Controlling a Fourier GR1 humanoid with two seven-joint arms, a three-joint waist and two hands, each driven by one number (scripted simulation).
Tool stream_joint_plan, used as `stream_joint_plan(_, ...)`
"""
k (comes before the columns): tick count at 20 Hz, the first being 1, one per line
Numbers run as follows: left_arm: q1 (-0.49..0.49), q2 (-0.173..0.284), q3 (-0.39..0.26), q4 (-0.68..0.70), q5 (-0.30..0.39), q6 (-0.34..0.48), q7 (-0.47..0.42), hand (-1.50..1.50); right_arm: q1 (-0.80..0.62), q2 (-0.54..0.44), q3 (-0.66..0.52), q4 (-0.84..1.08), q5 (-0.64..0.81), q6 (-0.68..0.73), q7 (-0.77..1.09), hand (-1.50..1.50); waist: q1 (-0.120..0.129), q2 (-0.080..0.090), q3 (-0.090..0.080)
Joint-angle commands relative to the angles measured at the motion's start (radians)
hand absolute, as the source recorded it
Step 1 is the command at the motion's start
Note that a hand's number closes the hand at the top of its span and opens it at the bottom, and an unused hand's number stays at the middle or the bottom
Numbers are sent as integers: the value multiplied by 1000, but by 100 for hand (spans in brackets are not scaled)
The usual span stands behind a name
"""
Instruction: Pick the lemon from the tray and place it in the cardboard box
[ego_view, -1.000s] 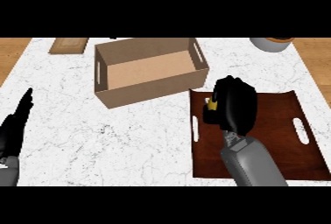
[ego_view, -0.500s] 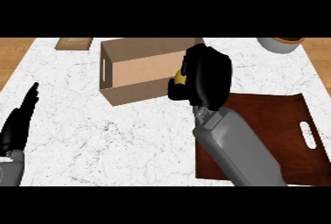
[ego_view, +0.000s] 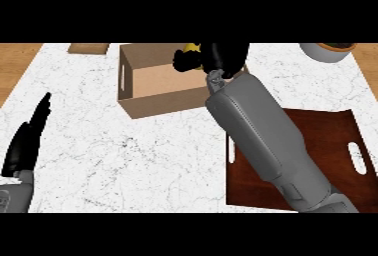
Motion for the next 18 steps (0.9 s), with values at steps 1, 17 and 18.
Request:
stream_joint_plan(1, -5, -28, -35, -26, -24, 10, 17, 0, -123, 1, -115, 238, -69, -119, -68, 150, 28, 14, 0)
stream_joint_plan(17, -58, 8, 11, 35, 5, -30, -33, 0, -246, 0, -312, 707, -230, -349, -231, -150, 57, 33, 0)
stream_joint_plan(18, -73, 1, -6, 32, -4, -32, -28, 0, -264, 1, -312, 732, -228, -356, -221, -150, 66, 37, 0)
